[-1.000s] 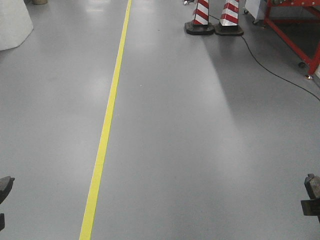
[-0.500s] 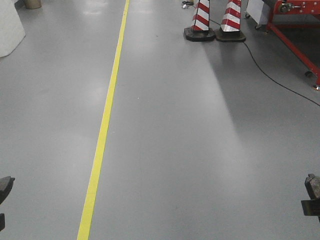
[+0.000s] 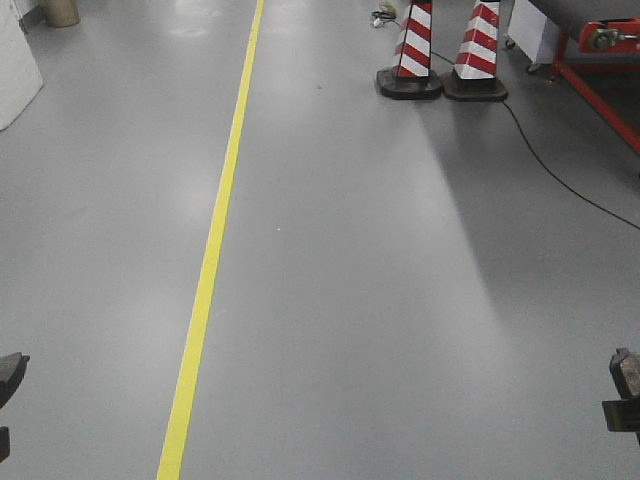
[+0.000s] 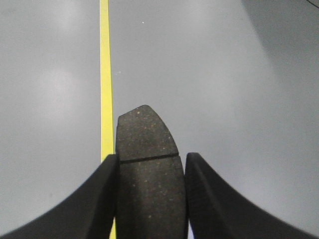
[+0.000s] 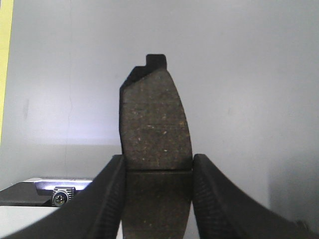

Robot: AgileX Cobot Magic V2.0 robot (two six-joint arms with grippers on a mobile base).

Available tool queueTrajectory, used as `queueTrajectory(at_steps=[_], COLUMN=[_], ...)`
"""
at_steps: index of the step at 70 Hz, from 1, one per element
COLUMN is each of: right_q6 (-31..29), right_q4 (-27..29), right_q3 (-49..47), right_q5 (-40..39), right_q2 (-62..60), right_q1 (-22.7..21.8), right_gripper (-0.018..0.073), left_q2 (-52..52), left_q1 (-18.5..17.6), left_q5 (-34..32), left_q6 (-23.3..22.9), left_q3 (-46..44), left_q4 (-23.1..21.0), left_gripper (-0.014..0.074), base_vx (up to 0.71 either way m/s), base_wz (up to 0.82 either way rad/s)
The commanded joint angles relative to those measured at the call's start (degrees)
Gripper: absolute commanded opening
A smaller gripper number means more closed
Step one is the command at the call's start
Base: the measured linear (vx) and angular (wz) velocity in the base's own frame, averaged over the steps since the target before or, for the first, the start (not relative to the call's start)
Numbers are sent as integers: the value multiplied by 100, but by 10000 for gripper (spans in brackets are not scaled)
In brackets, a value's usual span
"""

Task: Move and align brake pads A on conveyor
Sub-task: 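Turn the base away from the table while holding both pads, then drive forward past the red-and-white cones toward the conveyor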

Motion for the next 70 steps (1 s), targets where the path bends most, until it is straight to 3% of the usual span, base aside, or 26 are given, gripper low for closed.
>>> queueTrajectory(at_steps=[1,70], right_q6=[-57,-57], right_q4=[-51,-51], right_q3=[-157,-157], right_q5=[-262,-262], right_q2=[-71,-71], right_q1=[1,1], right_gripper=[62,62], left_q2=[-28,-28], left_q1=[-42,-42], left_q5=[-461,-461], left_q6=[-9,-9], left_q3=[-153,-153], left_q4=[-63,-63], left_gripper=[101,101], base_vx=[56,56], base_wz=[5,2])
